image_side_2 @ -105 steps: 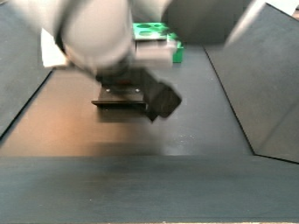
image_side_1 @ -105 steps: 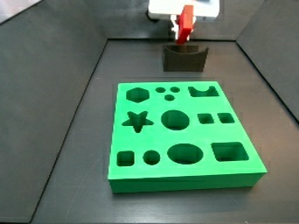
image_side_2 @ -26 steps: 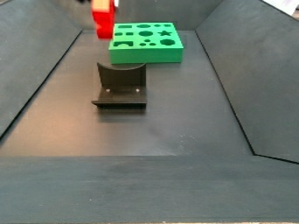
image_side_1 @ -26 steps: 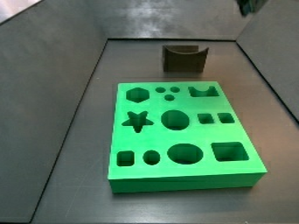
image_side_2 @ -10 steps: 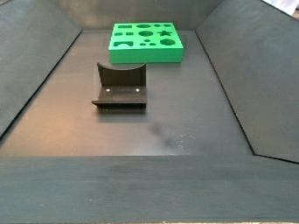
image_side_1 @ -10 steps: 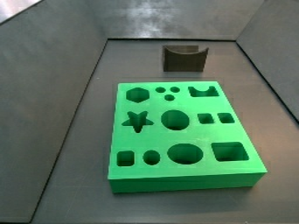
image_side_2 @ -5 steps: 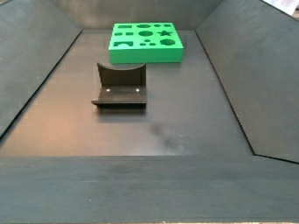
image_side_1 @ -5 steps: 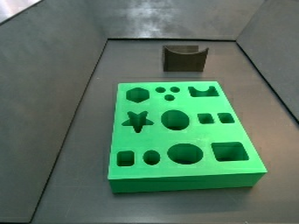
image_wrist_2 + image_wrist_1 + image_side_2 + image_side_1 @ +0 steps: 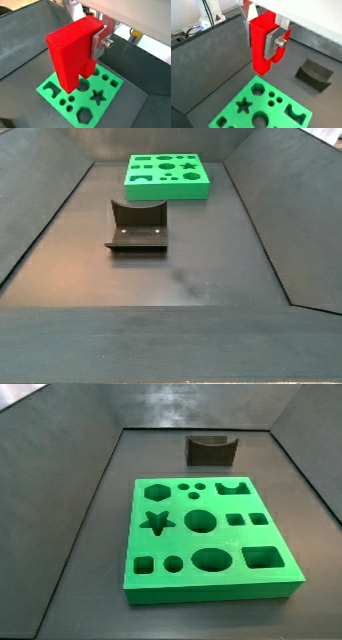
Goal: Pick up the double-square object. Move up. Rotate the double-square object. Place the double-square object on the fixture. Regrasp the double-square object. Move to above the board. Insert the double-square object.
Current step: Insert the double-square object.
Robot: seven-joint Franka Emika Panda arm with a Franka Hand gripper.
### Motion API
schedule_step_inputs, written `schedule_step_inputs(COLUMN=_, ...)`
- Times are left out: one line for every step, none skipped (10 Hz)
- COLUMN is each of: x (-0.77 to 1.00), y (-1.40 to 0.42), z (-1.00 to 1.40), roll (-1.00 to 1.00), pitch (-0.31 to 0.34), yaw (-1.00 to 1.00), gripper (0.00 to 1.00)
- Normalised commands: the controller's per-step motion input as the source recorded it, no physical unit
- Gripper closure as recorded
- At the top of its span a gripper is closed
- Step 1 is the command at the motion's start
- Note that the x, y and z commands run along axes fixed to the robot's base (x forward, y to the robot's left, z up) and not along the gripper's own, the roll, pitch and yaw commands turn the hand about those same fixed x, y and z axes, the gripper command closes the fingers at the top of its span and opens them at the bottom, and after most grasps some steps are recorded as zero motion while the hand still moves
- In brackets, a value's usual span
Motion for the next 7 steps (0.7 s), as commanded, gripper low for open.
schedule_step_inputs(x=0.53, y=-0.27, z=-0.35, roll=0.10, pitch=0.000, yaw=-0.27, gripper=1.00)
schedule_step_inputs(x=0.50, y=-0.26, z=-0.34, roll=0.12, pitch=0.000, yaw=-0.46, gripper=1.00)
schedule_step_inputs(x=0.36, y=-0.17, z=-0.24, roll=0.05, pitch=0.000, yaw=-0.64, gripper=1.00)
schedule_step_inputs(x=0.33, y=-0.15, z=-0.24, roll=0.04, pitch=0.000, yaw=-0.71, gripper=1.00)
schedule_step_inputs(x=0.34, y=-0.14, z=-0.25, roll=0.04, pitch=0.000, yaw=-0.71, gripper=1.00)
schedule_step_inputs(x=0.32, y=-0.13, z=-0.24, roll=0.03, pitch=0.000, yaw=-0.74, gripper=1.00)
schedule_step_inputs(x=0.22, y=-0.12, z=-0.23, roll=0.02, pitch=0.000, yaw=-0.82, gripper=1.00)
